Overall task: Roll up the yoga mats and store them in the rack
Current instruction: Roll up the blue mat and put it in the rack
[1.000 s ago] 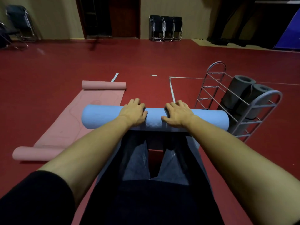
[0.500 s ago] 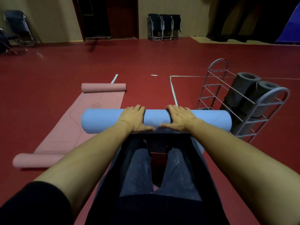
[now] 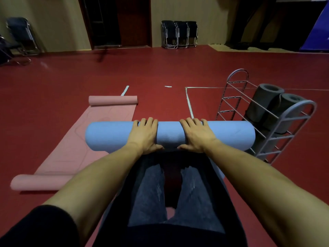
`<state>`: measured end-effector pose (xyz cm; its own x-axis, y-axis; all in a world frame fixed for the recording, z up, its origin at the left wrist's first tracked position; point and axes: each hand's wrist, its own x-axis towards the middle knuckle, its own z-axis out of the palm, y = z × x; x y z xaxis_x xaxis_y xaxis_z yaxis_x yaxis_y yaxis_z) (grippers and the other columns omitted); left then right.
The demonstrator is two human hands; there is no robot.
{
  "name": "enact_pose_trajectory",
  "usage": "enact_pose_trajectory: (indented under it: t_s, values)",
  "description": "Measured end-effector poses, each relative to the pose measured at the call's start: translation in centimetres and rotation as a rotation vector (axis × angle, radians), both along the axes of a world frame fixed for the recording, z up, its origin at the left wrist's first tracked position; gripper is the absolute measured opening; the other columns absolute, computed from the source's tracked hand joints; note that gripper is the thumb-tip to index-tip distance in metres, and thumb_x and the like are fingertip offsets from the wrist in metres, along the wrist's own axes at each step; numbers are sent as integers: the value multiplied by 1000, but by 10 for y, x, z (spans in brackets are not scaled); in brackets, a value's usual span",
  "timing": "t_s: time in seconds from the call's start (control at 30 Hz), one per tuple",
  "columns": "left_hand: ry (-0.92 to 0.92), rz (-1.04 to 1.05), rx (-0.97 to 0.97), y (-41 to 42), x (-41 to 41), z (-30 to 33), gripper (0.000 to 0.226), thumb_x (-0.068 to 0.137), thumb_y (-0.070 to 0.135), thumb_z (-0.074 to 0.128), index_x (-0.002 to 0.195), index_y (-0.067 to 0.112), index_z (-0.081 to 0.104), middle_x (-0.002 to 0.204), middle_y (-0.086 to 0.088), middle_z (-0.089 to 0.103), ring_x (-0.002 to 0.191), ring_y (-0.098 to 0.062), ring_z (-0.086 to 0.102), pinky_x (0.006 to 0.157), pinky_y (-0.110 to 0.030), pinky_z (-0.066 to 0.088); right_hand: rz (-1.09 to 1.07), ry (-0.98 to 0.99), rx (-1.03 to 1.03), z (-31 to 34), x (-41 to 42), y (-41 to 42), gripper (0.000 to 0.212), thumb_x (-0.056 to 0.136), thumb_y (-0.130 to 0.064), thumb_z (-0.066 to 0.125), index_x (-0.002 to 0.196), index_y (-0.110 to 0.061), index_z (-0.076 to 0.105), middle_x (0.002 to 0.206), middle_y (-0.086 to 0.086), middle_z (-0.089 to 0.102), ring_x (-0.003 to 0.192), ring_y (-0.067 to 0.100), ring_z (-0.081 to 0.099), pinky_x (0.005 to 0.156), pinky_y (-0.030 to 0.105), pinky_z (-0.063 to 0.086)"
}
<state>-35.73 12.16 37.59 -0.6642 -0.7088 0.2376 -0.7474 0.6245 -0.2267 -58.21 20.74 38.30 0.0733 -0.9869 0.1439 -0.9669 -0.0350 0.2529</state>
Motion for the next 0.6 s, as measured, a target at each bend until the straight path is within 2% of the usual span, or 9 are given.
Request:
enact_pose_trajectory:
  t_s: [0.17,0.27,0.43,0.6]
  values:
    - [59,-7,-92,-1,3,52,99,68,80,68,136,13,41,128,-6,50,115,-32,51,97,-49,41,0,71,-154,47,5,-1,107,72,-82,62,149,-13,32,136,10,48,122,36,50,105,60,38]
    - [102,-28,-159,-1,7,89,106,60,85,68,134,14,45,126,-5,52,117,-33,52,95,-49,42,16,102,-244,82,6,3,109,71,-84,60,148,-12,34,135,10,50,120,36,51,103,58,38]
    - [135,-38,-292,6,10,153,111,53,93,61,131,16,48,121,-4,54,107,-31,53,90,-47,40,36,138,-365,144,4,12,110,69,-87,57,148,-13,34,136,9,50,121,35,52,101,56,40]
    - [177,-85,-369,17,15,216,121,53,97,58,141,15,42,127,-6,53,113,-31,53,94,-47,39,60,179,-454,209,1,31,113,65,-94,46,145,-15,38,131,10,54,115,35,56,97,51,42]
